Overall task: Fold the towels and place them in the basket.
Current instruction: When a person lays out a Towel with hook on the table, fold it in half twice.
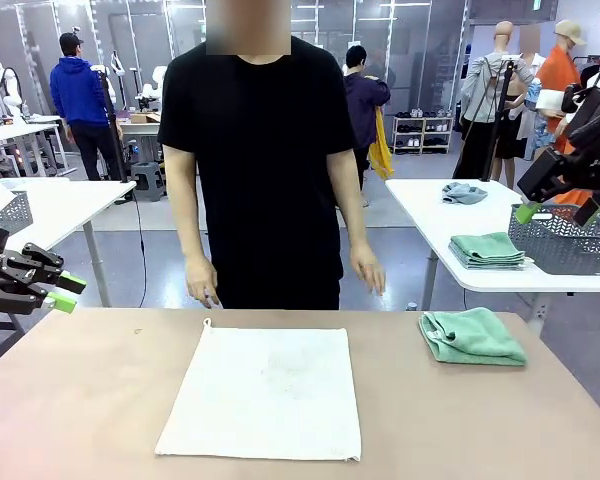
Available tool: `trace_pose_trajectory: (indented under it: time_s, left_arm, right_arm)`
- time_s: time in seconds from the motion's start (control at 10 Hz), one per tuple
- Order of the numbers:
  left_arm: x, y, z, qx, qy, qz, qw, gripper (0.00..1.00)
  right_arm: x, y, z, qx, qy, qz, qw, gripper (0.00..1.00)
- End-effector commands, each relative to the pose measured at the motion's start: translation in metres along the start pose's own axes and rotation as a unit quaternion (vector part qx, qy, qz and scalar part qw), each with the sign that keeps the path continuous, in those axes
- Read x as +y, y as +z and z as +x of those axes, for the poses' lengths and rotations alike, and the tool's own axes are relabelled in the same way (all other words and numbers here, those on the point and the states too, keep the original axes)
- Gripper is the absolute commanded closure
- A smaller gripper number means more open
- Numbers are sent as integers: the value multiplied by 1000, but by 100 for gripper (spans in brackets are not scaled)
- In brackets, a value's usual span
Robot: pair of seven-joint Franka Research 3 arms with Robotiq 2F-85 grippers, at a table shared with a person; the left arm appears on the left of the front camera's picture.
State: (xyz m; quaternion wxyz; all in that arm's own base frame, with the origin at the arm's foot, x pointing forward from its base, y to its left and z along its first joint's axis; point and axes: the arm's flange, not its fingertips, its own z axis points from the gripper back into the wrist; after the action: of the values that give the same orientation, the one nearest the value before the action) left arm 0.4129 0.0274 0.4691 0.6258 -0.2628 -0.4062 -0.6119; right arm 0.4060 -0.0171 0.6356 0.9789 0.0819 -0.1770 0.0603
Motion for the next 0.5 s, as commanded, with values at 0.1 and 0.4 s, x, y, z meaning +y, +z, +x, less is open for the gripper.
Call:
trace_pose_trajectory:
  time_s: [0.1,0.4]
  left_arm:
    - [0,2,8,-12,-4,1,1000,39]
    - [-5,-12,74,71,-27,7,997,13]
  right_arm:
    - [0,0,0,0,0,0,1000,1]
    - [45,0,12,-8,104,4,995,3]
